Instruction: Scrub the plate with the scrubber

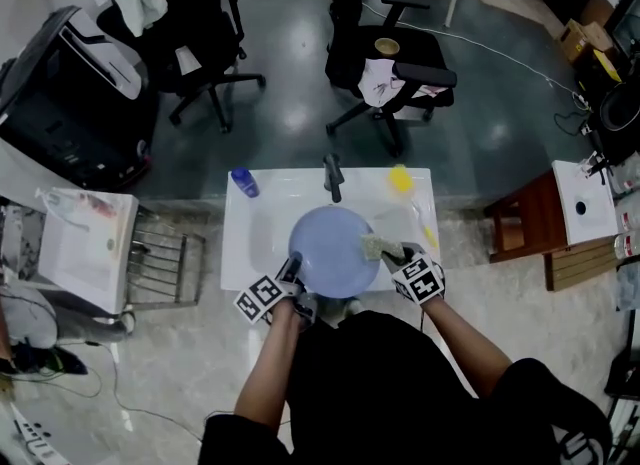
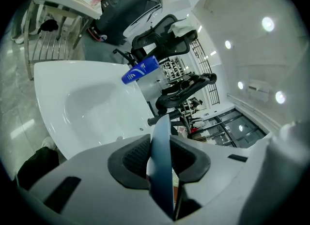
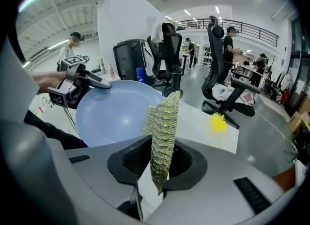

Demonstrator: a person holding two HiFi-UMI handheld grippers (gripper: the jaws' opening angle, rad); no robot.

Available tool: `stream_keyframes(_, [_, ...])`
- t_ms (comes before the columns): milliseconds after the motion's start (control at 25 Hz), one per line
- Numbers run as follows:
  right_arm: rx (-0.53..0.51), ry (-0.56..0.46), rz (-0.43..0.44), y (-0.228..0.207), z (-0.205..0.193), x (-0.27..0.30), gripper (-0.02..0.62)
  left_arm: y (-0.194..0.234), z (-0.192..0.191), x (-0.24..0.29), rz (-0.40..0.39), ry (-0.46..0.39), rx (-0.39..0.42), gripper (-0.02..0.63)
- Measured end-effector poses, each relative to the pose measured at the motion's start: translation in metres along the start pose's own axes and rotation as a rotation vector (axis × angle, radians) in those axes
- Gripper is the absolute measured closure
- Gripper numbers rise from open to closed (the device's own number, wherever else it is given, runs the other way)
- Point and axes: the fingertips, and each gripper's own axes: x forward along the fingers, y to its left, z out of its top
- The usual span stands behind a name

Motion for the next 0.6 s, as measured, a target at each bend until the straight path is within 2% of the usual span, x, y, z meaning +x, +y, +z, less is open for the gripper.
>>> stream_keyframes(600, [0.109, 0.026, -0.017, 0.077, 0.038, 0.009, 0.529, 0.019, 0.069, -0.007, -0.038, 0.040, -0.074, 0.512])
